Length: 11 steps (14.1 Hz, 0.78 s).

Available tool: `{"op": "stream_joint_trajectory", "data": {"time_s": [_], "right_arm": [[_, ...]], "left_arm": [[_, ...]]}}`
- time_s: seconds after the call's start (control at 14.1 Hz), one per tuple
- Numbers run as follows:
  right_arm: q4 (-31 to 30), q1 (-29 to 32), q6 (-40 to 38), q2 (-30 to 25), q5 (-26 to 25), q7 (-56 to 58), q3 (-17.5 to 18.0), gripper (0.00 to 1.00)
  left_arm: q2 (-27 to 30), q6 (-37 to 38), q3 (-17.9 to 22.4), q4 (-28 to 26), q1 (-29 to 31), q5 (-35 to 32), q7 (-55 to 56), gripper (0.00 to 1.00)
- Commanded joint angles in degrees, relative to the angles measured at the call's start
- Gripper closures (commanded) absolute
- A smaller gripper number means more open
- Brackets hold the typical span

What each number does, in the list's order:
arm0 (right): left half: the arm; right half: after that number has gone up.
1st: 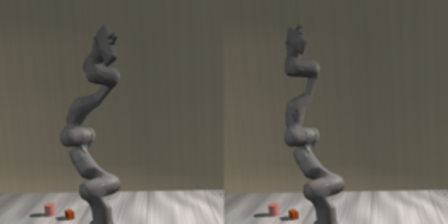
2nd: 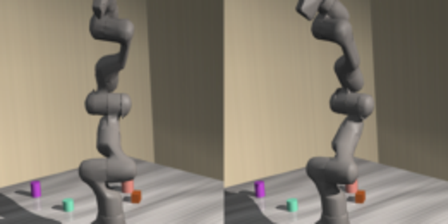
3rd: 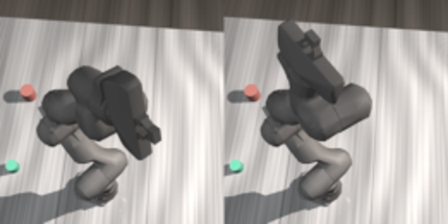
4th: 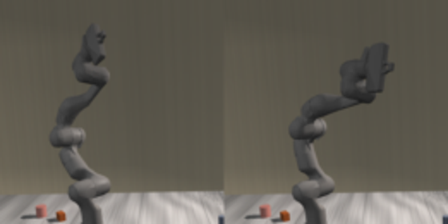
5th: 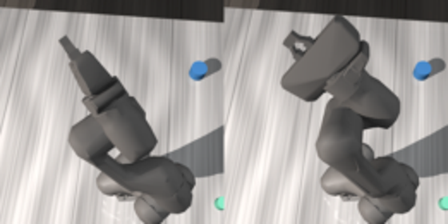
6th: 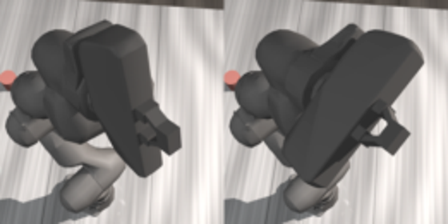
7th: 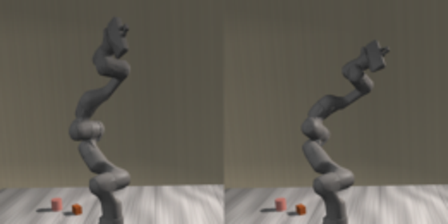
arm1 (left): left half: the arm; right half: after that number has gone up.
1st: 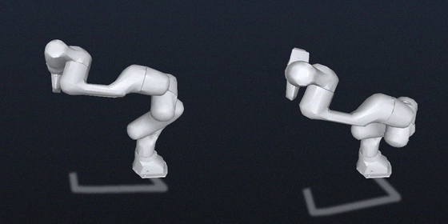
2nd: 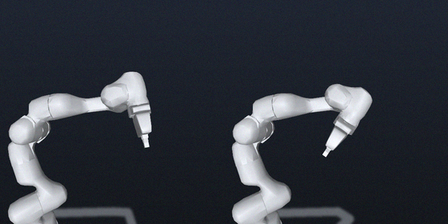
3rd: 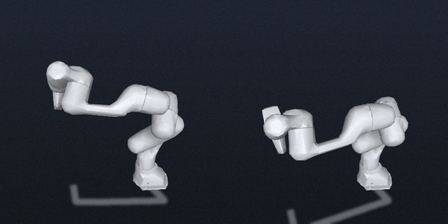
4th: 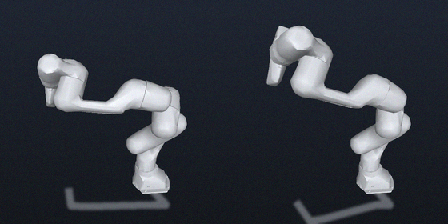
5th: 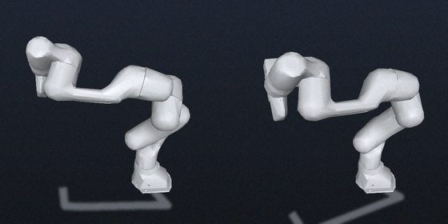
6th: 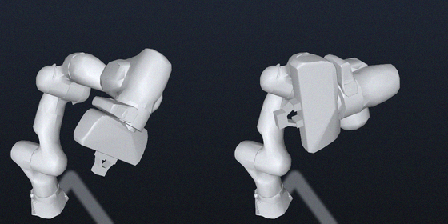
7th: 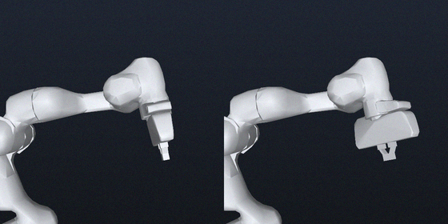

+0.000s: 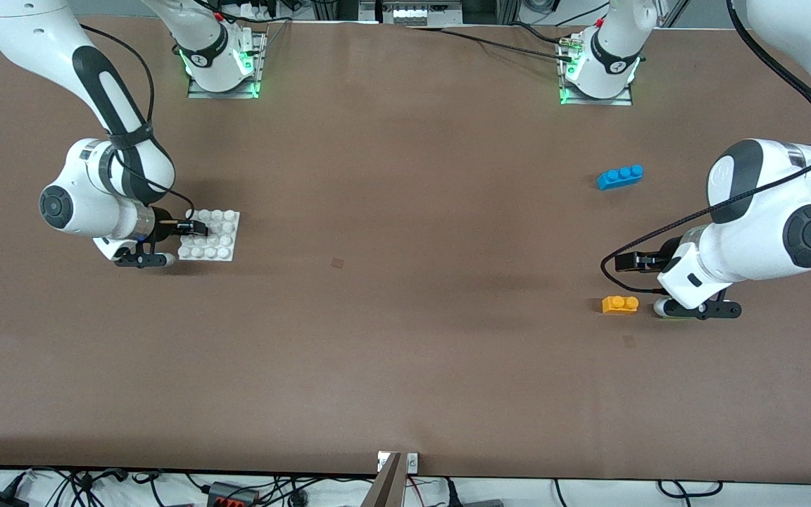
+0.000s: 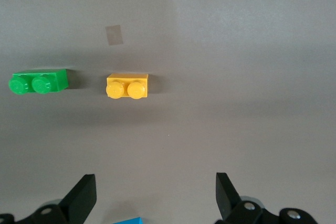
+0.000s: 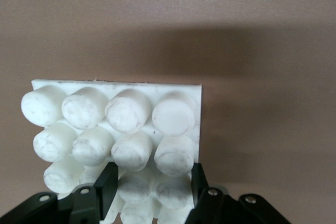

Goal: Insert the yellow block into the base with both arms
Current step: 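Grasp the white base with the right gripper while the left gripper reaches the yellow brick, then slide the white base toward the table center while the left gripper lowers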

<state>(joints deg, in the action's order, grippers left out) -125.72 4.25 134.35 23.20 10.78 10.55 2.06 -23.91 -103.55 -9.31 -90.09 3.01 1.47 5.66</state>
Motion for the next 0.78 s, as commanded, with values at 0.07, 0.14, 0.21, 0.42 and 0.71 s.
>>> {"op": "stream_joint_trajectory", "data": {"time_s": [0.07, 0.14, 0.21, 0.42, 0.71], "right_arm": [[0.04, -2.75, 1.45, 1.67, 1.26, 0.08, 1.27, 0.42], [0.13, -4.06, 1.45, 1.76, 2.91, 0.08, 1.36, 0.42], [0.13, -5.90, 1.45, 2.02, 4.84, 0.08, 1.36, 0.42], [2.22, -12.41, 1.62, 3.94, 11.26, -0.01, 1.28, 0.43], [7.41, -20.92, 1.88, 7.37, 12.51, -8.68, 1.28, 0.43]], "left_arm": [[0.09, -0.51, -0.09, -0.44, 0.42, 0.37, -0.65, 0.00], [0.09, -0.51, -0.09, -0.44, 0.34, 0.37, -0.65, 0.00], [0.09, -0.51, -0.09, -0.44, 0.33, 0.37, -0.65, 0.00], [0.00, -0.51, -0.09, -0.44, 0.42, 0.37, -0.65, 0.00], [-1.75, -2.17, -0.09, 0.09, -0.81, 0.37, -0.56, 0.00]]}}
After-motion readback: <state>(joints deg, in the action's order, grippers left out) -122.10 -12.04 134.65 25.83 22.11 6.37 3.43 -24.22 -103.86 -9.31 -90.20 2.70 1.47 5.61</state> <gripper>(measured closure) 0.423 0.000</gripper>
